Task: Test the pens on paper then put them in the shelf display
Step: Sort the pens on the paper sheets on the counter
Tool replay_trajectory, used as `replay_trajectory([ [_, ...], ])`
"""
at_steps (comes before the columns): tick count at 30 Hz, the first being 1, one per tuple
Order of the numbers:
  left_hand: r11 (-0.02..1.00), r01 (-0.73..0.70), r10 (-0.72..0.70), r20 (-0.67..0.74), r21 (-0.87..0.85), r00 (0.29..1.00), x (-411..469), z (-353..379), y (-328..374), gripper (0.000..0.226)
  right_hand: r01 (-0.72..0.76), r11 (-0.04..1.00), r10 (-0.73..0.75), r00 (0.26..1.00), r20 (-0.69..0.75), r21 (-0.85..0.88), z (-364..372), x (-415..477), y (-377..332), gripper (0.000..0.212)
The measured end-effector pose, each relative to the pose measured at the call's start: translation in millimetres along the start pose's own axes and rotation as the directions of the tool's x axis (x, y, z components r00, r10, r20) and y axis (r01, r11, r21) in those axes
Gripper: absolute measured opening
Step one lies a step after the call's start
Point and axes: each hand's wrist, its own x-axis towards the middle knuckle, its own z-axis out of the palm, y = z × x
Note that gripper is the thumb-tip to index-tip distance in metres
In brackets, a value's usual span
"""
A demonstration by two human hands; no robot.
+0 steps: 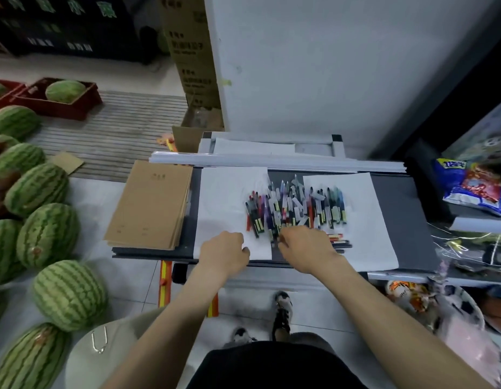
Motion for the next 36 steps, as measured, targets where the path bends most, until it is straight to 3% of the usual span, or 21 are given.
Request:
replay_trajectory([
  [8,0.998,0.055,-0.056,0.031,0.023,0.998,27,9,37,0.038,0.035,0.999,-0.035,0.999,0.006,0.020,0,4,58,0.023],
  [16,1.000,-0.009,0.008,0.041,0.023,0.999,47,24,90,0.021,0.051,0.999,-0.051,0.999,0.011,0.000,3,-3,114,0.027],
  [20,0.999,-0.037,0.036,0.045,0.016,0.998,54,36,105,0.023,0.092,0.996,-0.092,0.996,0.019,-0.003,6,-3,132,0.029],
  [28,0.998,-0.015,0.019,0.061,-0.069,0.998,55,59,105,0.020,0.126,0.987,-0.120,0.991,0.060,-0.103,21,4,140,0.055],
  [36,0.971,0.071,-0.069,0.016,-0.229,0.997,50,72,107,0.019,0.189,0.961,-0.179,0.982,0.066,-0.200,32,7,141,0.051],
])
